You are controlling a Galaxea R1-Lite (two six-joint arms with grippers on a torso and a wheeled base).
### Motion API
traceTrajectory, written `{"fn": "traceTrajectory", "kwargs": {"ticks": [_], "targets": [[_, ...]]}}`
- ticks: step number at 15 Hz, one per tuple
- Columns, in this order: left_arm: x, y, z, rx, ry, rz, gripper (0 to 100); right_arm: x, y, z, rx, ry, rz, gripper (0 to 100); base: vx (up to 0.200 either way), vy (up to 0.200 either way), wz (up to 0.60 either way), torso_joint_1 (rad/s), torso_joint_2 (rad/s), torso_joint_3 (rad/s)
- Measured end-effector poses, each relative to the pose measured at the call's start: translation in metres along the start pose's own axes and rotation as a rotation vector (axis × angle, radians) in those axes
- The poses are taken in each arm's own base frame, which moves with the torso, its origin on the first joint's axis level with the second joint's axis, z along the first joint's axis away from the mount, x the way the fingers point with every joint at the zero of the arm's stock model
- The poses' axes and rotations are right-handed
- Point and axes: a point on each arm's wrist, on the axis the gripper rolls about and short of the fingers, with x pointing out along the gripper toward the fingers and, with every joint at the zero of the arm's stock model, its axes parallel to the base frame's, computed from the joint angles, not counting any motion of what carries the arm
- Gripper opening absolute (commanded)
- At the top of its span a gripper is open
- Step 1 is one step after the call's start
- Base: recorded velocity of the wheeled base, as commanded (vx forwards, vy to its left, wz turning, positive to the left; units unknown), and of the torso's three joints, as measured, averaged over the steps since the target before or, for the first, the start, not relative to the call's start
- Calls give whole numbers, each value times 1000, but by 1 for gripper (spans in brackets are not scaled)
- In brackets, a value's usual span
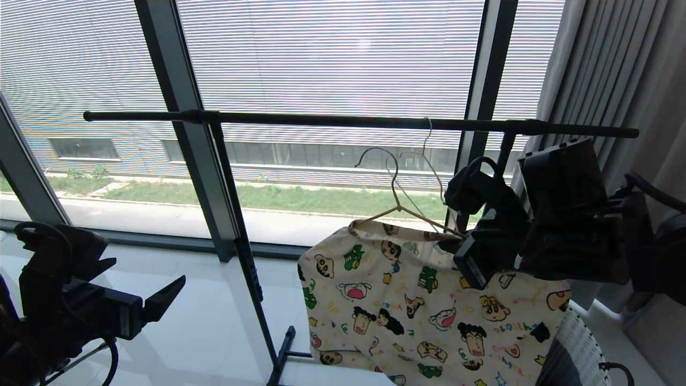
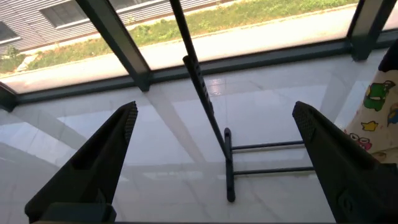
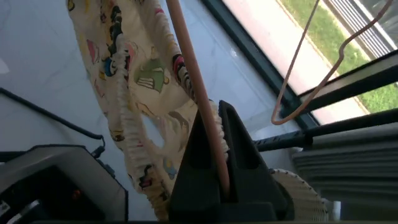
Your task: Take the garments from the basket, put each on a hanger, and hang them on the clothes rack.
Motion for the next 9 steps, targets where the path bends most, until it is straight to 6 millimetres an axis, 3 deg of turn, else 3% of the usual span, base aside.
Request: {"fn": "traceTrajectory", "kwargs": {"ticks": [4, 9], "targets": [[0, 4, 6, 3, -9, 66, 100, 18, 16, 12, 248, 123, -120, 0, 0, 0, 0, 0, 0, 0], [0, 4, 6, 8, -6, 73, 100, 45, 25, 38, 457, 130, -308, 0, 0, 0, 0, 0, 0, 0]]}}
